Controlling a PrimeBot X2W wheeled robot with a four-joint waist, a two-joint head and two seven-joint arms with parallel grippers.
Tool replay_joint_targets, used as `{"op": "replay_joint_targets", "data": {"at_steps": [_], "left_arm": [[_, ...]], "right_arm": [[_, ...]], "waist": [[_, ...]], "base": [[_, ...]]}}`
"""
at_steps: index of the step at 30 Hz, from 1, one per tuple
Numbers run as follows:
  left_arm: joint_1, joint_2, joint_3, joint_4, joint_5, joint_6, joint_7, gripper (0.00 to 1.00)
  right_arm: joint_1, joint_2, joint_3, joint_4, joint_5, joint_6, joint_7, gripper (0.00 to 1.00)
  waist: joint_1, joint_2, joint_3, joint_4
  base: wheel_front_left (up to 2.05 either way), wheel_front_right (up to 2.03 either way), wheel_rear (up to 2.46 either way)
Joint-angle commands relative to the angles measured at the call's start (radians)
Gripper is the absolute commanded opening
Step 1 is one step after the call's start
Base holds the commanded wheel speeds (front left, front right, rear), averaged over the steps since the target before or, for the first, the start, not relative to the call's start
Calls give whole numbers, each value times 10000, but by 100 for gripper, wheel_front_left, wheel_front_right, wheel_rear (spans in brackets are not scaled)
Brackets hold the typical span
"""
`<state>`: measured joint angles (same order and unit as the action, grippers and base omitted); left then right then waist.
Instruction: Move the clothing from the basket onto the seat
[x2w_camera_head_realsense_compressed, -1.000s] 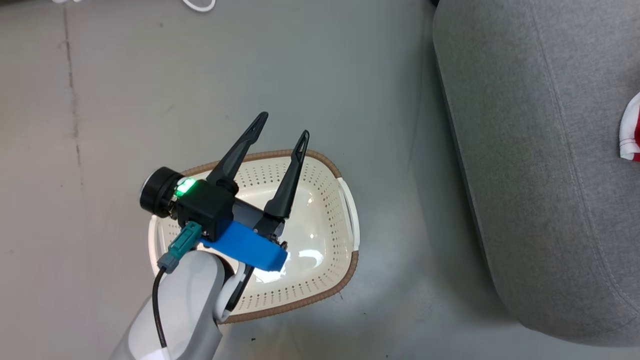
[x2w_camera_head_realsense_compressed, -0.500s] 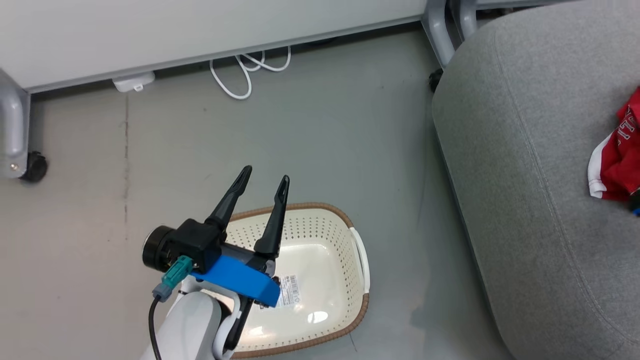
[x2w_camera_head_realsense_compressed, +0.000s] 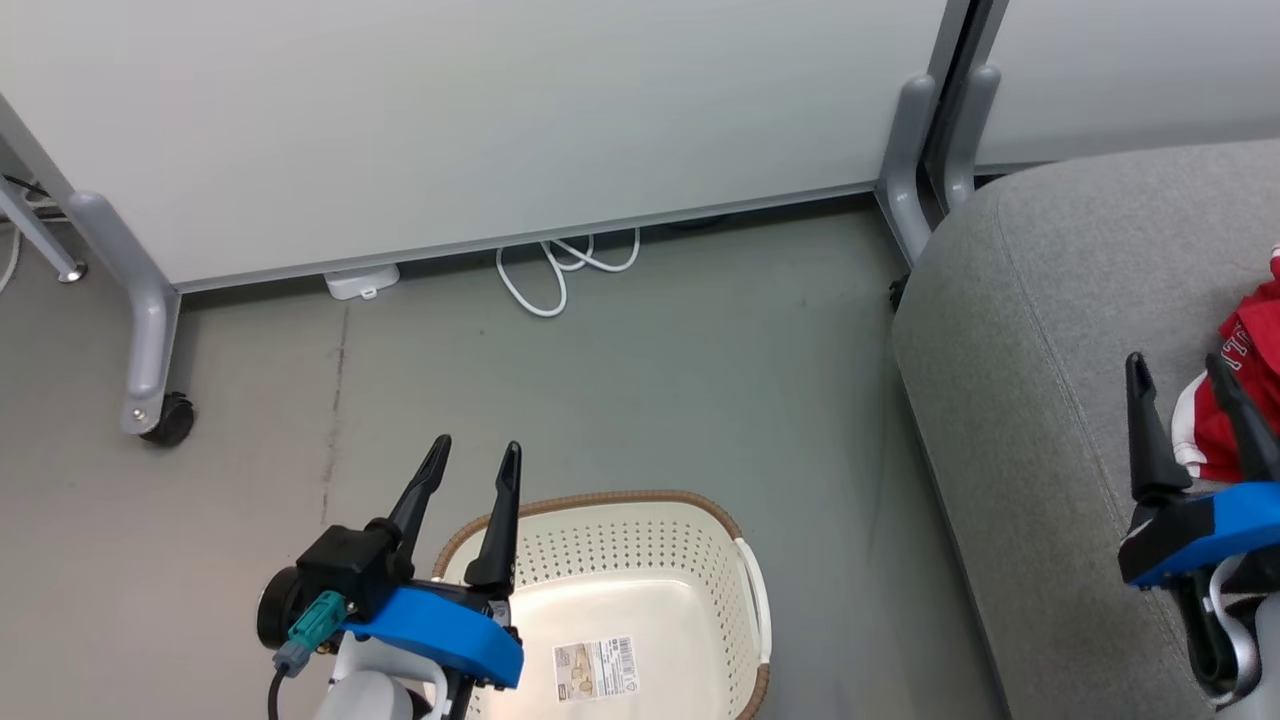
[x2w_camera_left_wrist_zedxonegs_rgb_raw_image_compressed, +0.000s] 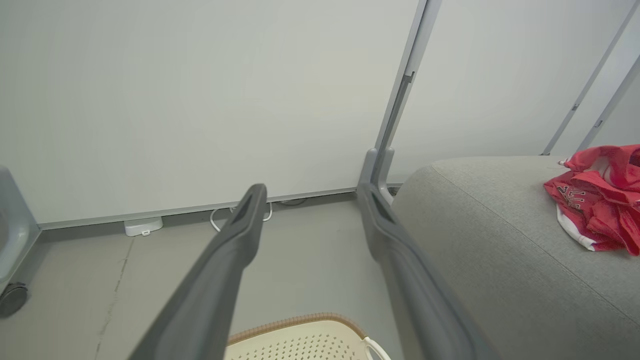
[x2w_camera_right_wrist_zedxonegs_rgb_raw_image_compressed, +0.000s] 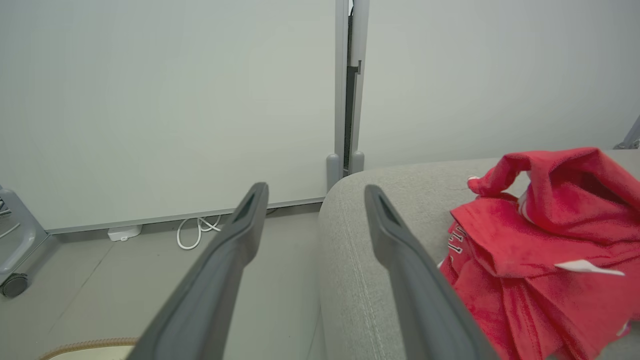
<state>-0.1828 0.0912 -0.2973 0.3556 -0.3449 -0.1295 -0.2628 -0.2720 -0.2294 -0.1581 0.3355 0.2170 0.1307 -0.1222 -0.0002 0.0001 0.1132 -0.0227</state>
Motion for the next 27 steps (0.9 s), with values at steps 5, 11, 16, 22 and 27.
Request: {"op": "replay_joint_targets", "data": {"at_steps": [5, 11, 16, 22, 27], "left_arm": [[429, -70, 459, 201, 53, -19, -27, 100], [756, -66, 789, 409, 147, -19, -27, 100], [885, -43, 988, 510, 221, -19, -27, 100], [972, -45, 1136, 609, 184, -19, -27, 100], [1059, -30, 1156, 658, 160, -19, -27, 100]], "right_arm": [[1279, 635, 26, -1176, -327, 1, 219, 100], [2365, 1274, 224, -2001, -508, 1, 388, 100], [2877, 1575, 262, -2300, -577, 1, 382, 100], [3165, 1748, 305, -2413, -552, 1, 400, 100], [3183, 1778, 392, -2350, -501, 1, 407, 100]], "waist": [[2, -1, -612, 449], [2, -1, -1029, 810], [2, -1, -1223, 1042], [2, -1, -1360, 1248], [2, -1, -1398, 1334]], "base": [[0, 0, 0], [0, 0, 0], [0, 0, 0], [0, 0, 0], [0, 0, 0]]}}
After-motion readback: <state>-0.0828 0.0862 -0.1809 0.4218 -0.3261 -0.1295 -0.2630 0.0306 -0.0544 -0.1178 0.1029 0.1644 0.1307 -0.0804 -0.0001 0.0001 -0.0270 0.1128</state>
